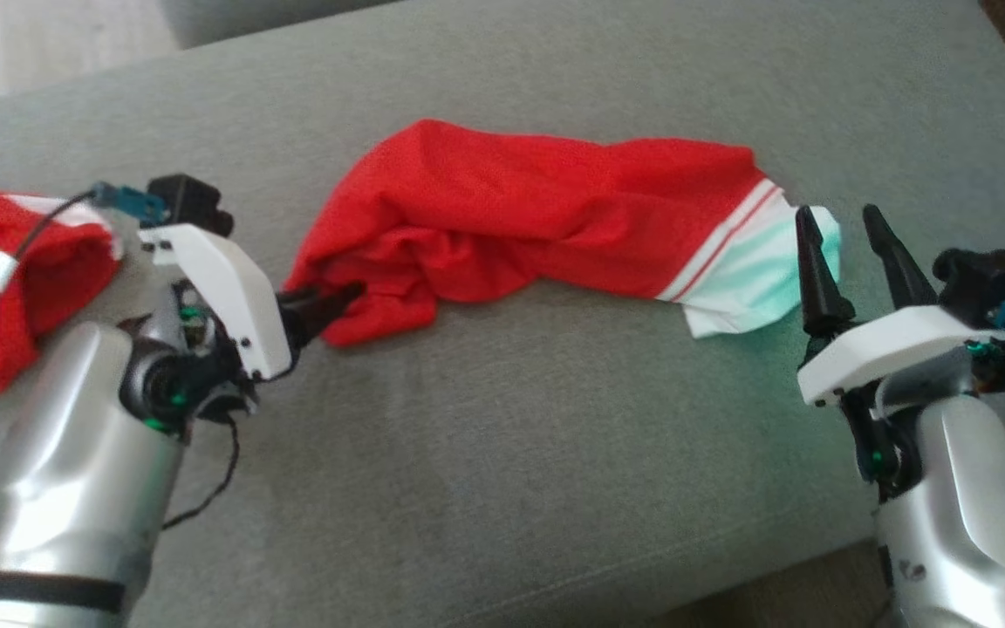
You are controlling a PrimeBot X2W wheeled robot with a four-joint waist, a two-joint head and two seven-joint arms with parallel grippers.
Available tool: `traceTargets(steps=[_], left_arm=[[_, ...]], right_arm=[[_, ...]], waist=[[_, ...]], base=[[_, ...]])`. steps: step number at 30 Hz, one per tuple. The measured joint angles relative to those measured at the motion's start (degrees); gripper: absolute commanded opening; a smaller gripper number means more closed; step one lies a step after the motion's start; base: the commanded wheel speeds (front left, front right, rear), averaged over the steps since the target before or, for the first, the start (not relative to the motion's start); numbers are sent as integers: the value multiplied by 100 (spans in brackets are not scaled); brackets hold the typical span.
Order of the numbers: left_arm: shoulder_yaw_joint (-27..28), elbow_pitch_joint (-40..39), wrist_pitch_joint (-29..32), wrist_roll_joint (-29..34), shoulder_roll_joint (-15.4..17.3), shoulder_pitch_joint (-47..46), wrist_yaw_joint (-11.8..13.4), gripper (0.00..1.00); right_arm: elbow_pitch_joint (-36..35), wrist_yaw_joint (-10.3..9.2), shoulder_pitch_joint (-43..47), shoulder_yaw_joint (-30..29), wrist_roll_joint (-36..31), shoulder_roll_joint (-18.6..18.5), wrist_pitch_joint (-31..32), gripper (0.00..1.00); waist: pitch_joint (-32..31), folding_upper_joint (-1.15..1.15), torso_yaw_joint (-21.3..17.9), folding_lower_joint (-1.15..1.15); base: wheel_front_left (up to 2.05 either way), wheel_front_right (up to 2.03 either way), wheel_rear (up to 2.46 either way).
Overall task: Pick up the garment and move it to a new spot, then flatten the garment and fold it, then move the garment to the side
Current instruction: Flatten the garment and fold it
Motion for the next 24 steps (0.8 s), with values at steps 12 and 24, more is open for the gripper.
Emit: traceTargets(steps=[12, 24], left_arm=[[-361, 764, -245, -346, 266, -462, 0, 100], [-1252, 97, -457, -1173, 397, -472, 0, 0]], right_arm=[[279, 0, -103, 76, 148, 32, -209, 100], [401, 0, -98, 172, 114, 44, -194, 100]], waist=[[256, 0, -444, 0], [-50, 0, -31, 0]], base=[[0, 0, 0], [0, 0, 0]])
